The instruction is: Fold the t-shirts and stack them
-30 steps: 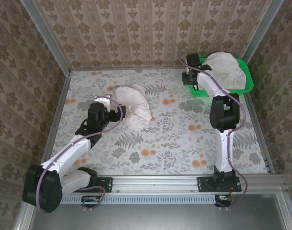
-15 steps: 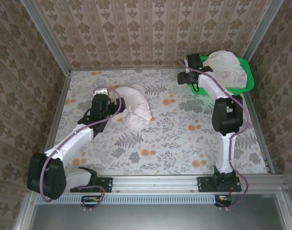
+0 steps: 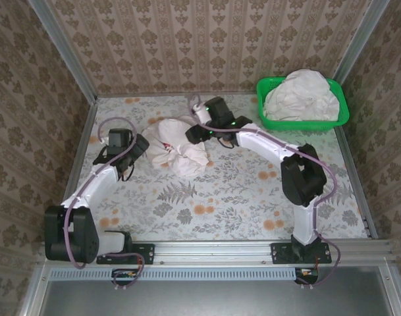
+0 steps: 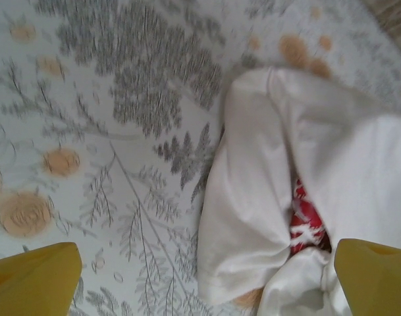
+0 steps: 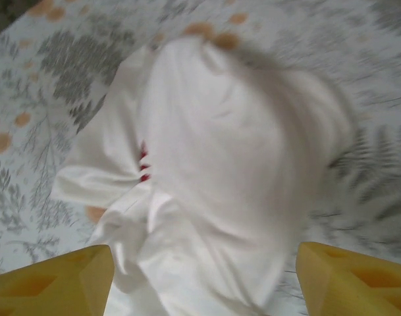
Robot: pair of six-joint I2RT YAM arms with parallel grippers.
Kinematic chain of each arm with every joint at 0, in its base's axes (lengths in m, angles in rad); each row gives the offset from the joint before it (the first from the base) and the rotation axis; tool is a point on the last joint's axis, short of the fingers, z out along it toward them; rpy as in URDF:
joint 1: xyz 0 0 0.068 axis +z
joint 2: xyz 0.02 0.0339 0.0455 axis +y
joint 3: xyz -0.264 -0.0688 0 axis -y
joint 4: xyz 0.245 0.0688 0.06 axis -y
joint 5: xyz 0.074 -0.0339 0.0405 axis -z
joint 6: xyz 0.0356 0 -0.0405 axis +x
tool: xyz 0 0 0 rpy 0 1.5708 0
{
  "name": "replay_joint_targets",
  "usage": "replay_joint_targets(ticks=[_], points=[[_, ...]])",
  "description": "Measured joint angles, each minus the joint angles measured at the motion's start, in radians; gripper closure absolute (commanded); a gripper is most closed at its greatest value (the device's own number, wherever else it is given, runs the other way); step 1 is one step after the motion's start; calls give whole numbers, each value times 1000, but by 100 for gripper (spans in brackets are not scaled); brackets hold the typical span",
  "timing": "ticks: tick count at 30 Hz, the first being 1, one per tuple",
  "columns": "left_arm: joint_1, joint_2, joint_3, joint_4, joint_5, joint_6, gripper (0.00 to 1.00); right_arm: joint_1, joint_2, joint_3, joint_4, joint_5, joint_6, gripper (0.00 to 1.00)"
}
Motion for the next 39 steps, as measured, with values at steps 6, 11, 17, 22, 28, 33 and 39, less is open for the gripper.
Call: replay_joint_targets(ticks=[6, 11, 17, 22, 28, 33, 39], points=[[-46, 148, 18, -42, 56, -51, 10, 18, 133, 8, -29, -16, 2, 46], [-99, 269, 69, -46, 92, -111, 39, 6, 163, 7, -54, -13, 27, 76], [-138, 368, 136, -38, 113, -137, 100, -11, 154, 3, -50, -13, 79, 100], [-129, 371, 158, -44, 109, -122, 100, -39, 85, -10, -45, -11, 114, 100], [-96, 264, 189, -131, 58, -53, 100, -90, -54, -11, -5, -6, 182, 100], [-34, 63, 282, -188, 8, 40, 100, -145, -216, -14, 48, -3, 256, 100], [61, -83, 379, -223, 0, 154, 100, -214, -438, -37, 85, 3, 323, 100]])
